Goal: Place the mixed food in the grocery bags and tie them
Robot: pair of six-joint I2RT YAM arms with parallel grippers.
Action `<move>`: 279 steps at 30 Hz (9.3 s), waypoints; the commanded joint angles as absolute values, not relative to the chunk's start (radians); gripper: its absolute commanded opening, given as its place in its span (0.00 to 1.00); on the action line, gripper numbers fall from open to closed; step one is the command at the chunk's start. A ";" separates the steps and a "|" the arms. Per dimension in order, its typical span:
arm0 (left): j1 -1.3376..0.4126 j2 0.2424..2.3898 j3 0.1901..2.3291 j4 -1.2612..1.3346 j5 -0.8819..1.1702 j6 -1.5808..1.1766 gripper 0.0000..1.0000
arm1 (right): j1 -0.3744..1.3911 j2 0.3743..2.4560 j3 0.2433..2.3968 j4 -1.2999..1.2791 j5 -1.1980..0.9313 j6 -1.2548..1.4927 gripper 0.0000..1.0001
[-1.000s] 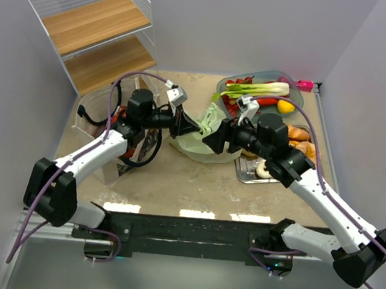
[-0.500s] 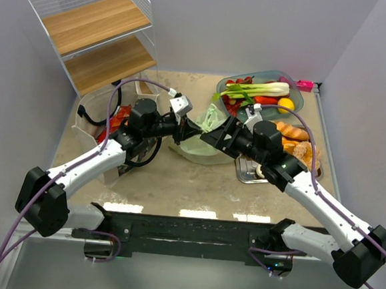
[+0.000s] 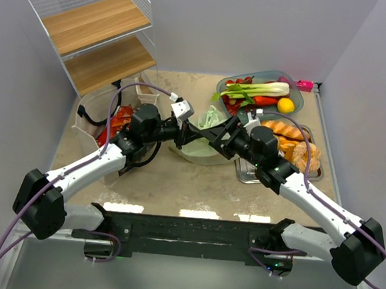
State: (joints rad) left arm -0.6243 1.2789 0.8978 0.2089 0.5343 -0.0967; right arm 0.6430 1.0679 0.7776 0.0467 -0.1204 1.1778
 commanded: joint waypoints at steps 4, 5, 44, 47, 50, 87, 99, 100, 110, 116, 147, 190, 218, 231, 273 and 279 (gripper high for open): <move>-0.640 1.201 0.833 0.334 0.509 -0.182 0.00 | 0.641 1.153 0.761 0.215 -0.083 1.249 0.84; -0.640 1.195 0.824 0.342 0.502 -0.189 0.00 | 0.643 1.158 0.761 0.216 -0.080 1.252 0.83; -0.687 1.118 0.632 0.516 0.526 -0.290 0.19 | 0.643 1.258 0.704 0.420 -0.077 1.350 0.05; -0.687 1.066 0.661 0.433 0.480 -0.259 0.54 | 0.643 1.253 0.710 0.397 -0.078 1.307 0.00; -0.684 1.000 0.669 0.373 0.405 -0.230 0.74 | 0.644 1.223 0.700 0.387 -0.068 1.261 0.00; -0.644 1.011 0.670 0.342 0.313 -0.330 0.68 | 0.499 1.163 0.790 0.425 -0.543 0.864 0.00; -0.518 1.212 0.727 0.583 0.719 -0.400 0.67 | 0.471 1.186 0.807 0.420 -0.732 0.861 0.00; -0.520 1.227 0.730 0.598 0.735 -0.403 0.67 | 0.471 1.189 0.807 0.422 -0.739 0.864 0.00; -0.520 1.330 0.739 0.820 0.830 -0.508 0.66 | 0.472 1.192 0.810 0.414 -0.753 0.874 0.00; -0.522 1.359 0.733 0.891 0.856 -0.552 0.60 | 0.469 1.198 0.810 0.411 -0.753 0.876 0.00; -0.531 1.370 0.727 0.876 0.841 -0.566 0.00 | 0.471 1.146 0.864 0.169 -0.690 0.753 0.50; -0.531 1.362 0.782 0.713 0.796 -0.488 0.00 | 0.497 0.928 0.762 -0.134 -0.686 0.563 0.44; -0.437 1.356 0.954 0.462 0.453 -0.405 0.00 | 0.502 0.767 0.822 -0.452 -0.024 0.517 0.00; -0.387 1.391 1.022 0.229 0.098 -0.342 0.00 | 0.503 0.746 0.620 -0.549 0.216 0.791 0.00; -0.249 1.414 1.095 0.110 -0.061 -0.285 0.00 | 0.500 0.514 0.563 -0.868 0.535 1.161 0.00; -0.252 1.388 1.077 0.170 0.056 -0.244 0.00 | 0.500 0.518 0.574 -0.862 0.545 1.157 0.00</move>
State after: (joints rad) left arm -0.3405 1.4250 1.0328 0.0177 0.1719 -0.3374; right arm 0.5171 0.5266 0.5713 -0.6746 0.3611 1.1728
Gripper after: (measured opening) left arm 0.021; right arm 0.014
